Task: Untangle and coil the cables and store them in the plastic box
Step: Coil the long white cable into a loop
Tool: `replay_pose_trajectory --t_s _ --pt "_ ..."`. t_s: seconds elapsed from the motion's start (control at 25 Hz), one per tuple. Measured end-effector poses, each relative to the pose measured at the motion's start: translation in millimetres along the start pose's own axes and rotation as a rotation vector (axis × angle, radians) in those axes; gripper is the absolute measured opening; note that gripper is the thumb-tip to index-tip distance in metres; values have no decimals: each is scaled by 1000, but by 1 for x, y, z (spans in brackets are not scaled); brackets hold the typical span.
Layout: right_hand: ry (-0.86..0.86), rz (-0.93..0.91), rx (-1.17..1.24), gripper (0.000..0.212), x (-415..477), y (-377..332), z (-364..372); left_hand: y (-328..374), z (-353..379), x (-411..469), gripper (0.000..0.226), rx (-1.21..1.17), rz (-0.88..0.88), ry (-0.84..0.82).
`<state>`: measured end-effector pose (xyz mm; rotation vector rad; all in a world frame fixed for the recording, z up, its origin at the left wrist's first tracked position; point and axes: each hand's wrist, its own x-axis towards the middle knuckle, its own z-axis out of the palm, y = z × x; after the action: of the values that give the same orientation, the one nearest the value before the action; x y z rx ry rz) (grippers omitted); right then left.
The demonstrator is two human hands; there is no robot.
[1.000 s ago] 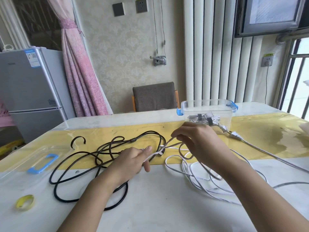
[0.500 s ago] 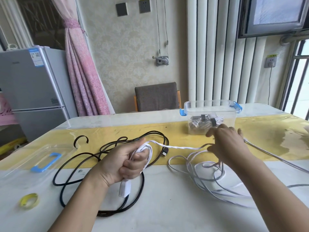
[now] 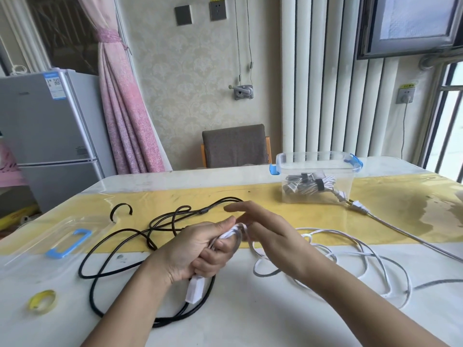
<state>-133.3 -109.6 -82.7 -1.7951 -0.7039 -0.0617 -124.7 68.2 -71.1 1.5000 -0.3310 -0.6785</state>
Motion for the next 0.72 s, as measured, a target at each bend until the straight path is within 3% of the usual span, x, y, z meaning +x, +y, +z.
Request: replay_pose_trajectory --t_s 0.08,0.24,0.44,0.56,0.72 --pt "24 126 91 25 0 -1 3 1 3 0 48 48 -27 26" --pt "-15 298 151 32 1 -5 2 0 7 1 50 158 -52 115" --pt "86 90 -104 8 5 -2 -4 -3 5 3 45 167 -40 158" --pt "209 -4 -113 10 7 -1 -16 -4 0 5 42 20 -37 -6" --pt "294 -160 -420 10 9 8 -19 -3 -10 12 25 -360 69 -328"
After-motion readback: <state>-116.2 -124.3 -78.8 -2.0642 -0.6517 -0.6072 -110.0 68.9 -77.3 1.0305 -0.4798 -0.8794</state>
